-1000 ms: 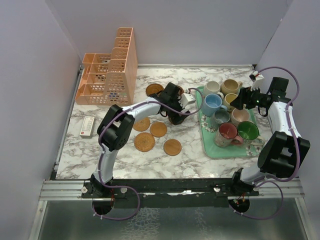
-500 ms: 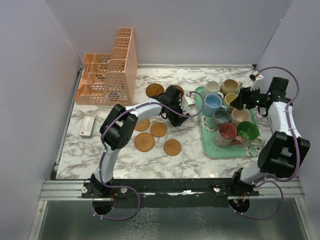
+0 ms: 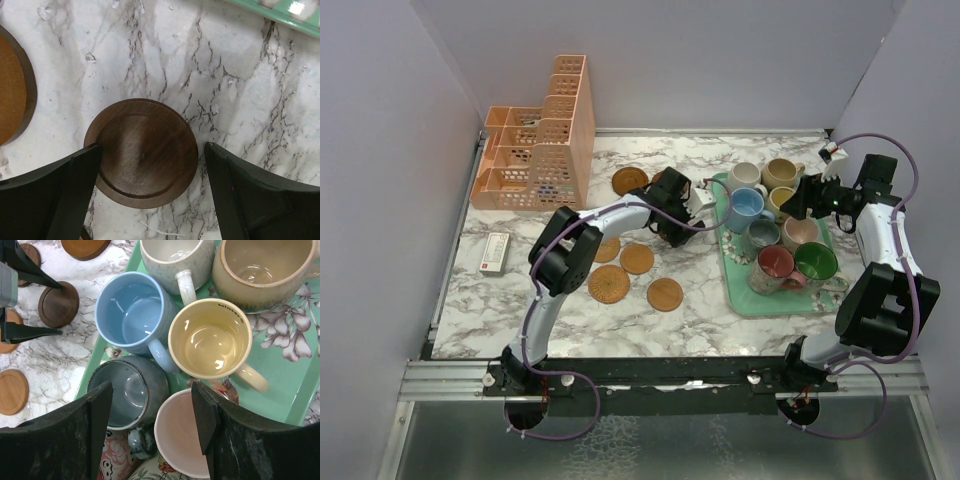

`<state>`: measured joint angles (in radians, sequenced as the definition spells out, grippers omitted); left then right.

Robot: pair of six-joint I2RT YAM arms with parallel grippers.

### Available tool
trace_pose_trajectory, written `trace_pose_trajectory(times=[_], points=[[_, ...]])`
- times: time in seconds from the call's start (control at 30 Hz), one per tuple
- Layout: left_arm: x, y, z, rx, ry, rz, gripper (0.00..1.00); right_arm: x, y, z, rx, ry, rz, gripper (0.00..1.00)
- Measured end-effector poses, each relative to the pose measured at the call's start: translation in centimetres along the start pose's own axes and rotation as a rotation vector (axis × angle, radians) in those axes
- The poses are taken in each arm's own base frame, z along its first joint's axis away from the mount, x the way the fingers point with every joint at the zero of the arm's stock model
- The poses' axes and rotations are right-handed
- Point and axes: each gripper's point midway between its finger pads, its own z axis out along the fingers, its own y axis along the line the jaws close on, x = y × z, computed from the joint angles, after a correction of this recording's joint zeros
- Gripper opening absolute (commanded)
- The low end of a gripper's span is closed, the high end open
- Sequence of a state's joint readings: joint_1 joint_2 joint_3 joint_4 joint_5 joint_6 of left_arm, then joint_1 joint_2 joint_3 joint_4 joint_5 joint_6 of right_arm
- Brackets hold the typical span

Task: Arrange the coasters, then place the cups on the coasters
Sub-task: Move the coaster to the center of the board.

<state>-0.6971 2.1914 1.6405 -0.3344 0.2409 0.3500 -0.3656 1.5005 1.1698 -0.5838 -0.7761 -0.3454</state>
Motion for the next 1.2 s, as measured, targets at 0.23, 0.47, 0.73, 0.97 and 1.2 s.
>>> trace_pose_trajectory(times=[0.23, 0.47, 0.73, 0.97, 1.2], points=[[-1.3, 1.2, 1.1, -0.025, -0.020, -0.009, 0.85, 0.1, 0.0, 0.1, -0.001, 0.003, 0.002, 0.65], [-1.3, 1.6, 1.2, -0.034, -0.020, -0.019, 0.85, 0.2, 0.0, 0.1, -0.003, 0.007, 0.006, 0.65], [-1.6, 2.2, 1.5, -0.041, -0.027, -0.027, 0.85, 0.5, 0.0, 0.2, -0.007, 0.016, 0.010, 0.65], [-2.1, 3.4, 1.9, -0.056, -0.042, -0.040, 0.85, 0.5, 0.0, 0.2, -0.008, 0.018, 0.012, 0.66], [-2.1, 3.7, 1.9, -0.060, -0.043, -0.048, 0.84, 0.5, 0.0, 0.1, -0.008, 0.018, 0.012, 0.66]])
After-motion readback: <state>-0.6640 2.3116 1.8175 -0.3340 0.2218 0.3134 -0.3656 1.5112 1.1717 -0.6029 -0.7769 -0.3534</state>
